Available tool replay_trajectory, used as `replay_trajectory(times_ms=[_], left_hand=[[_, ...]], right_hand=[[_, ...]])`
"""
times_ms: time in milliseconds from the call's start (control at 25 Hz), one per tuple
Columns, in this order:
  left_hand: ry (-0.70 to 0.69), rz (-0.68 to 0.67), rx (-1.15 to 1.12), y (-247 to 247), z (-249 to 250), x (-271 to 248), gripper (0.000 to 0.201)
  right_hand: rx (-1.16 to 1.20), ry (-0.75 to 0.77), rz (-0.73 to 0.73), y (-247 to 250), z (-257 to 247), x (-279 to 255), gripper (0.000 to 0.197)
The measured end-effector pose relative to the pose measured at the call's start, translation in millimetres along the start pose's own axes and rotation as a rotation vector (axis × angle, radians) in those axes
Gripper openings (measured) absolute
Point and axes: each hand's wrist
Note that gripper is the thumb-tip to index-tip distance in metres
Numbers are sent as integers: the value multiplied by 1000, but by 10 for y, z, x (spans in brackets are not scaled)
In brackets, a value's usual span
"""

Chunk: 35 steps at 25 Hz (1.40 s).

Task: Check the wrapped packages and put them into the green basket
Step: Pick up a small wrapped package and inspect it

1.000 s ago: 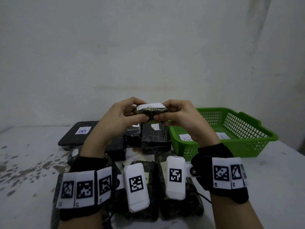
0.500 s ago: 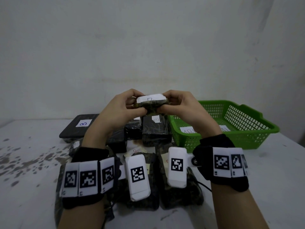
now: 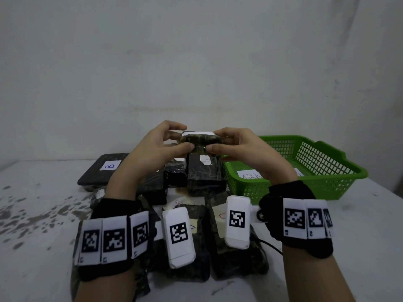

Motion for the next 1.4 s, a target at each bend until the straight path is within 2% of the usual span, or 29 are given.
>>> replay_trajectory(times_ms=[120, 240, 320, 360, 440, 520, 560, 640, 800, 920, 1040, 1200, 1280, 1400], left_hand=[[-12, -23, -17, 1, 6, -14, 29], [6, -21, 5, -15, 8, -23, 49], [3, -20, 2, -37, 12, -26, 48], [2, -20, -1, -42, 7, -20, 46], [-5, -29, -26, -32, 5, -17, 39], [-30, -64, -80, -8, 23, -33, 38], [-41, -87, -115, -2, 36, -45, 39], [-73, -118, -158, -3, 60, -60, 39], [-110, -113, -140, -33, 53, -50, 38], [-77, -109, -142, -57, 51, -43, 36], [-98, -115, -136, -55, 54, -46, 41], [-162, -140, -82, -67, 68, -53, 37], [-174, -172, -68, -89, 66, -54, 35], [-143, -199, -84, -90, 43, -43, 35]], right_hand=[[-12, 16, 10, 16, 9, 11, 28], [74, 16, 95, 14, 40, 51, 25], [141, 22, 112, -7, 38, 60, 24], [136, 28, 88, -21, 29, 58, 27], [108, 34, 18, -37, 23, 42, 47], [88, 23, 14, -43, 17, 30, 64], [86, 19, 27, -50, 17, 28, 64], [102, 19, 41, -66, 11, 32, 56], [207, 58, 43, -76, 3, 55, 23], [278, 83, 26, -85, -3, 64, 17], [311, 92, 29, -97, -8, 57, 22], [406, 78, -10, -47, -20, 33, 48], [444, 57, -5, -32, -20, 33, 47], [435, 38, 7, -40, -20, 30, 35]])
Point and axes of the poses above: each hand's wrist, its own x-axis towards the middle knuckle, its own y-axis out of the back of the hand, z = x × y
